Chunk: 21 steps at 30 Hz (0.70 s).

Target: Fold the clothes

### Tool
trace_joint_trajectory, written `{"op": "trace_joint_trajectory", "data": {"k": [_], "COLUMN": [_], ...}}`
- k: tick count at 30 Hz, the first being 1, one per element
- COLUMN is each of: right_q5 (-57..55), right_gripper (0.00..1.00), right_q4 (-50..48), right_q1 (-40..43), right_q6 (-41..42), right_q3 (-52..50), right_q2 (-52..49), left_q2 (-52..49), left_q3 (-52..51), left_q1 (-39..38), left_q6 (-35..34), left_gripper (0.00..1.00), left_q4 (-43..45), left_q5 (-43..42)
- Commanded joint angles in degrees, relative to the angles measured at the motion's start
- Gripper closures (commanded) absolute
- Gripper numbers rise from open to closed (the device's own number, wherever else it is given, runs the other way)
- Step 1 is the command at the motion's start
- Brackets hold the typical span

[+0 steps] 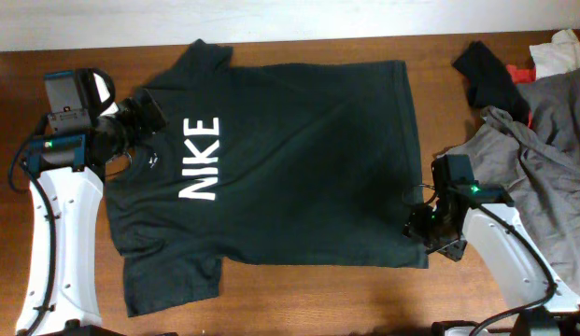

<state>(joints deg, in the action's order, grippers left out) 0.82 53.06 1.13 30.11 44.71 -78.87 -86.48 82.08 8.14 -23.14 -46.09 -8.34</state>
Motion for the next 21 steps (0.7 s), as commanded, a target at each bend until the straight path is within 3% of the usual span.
{"op": "trace_joint_trajectory", "data": {"k": [1,10,15,21], "right_q5": [-1.51,-1.38,-1.33,-1.33], "right_gripper": [0.32,0.36,0.43,0.44], "right_q4": [-1.99,-7.45,-11.10,-12.85], "right_q1": [-0.31,-0.31,-0.31,-0.31], "right_q6": [2.89,4.46,6.32,7.06], "right_q3": [-2.82,-8.04,-9.99,-11.82], "right_q2": [-0.26,-0.26,-0.26,-0.26], "left_q2": [-0.09,-0.09,-0.09,-0.09], "left_q3": [0.90,0.90,0.90,0.90], "left_q1": [-0.15,-0.15,-0.15,-0.15], "left_q6": [0.52,0.52,0.52,0.52], "left_gripper": [0.01,0.01,0.01,0.01], "left_q4": [0.04,0.04,0.04,0.04], "left_q5": [0.22,0.22,0.22,0.22]}}
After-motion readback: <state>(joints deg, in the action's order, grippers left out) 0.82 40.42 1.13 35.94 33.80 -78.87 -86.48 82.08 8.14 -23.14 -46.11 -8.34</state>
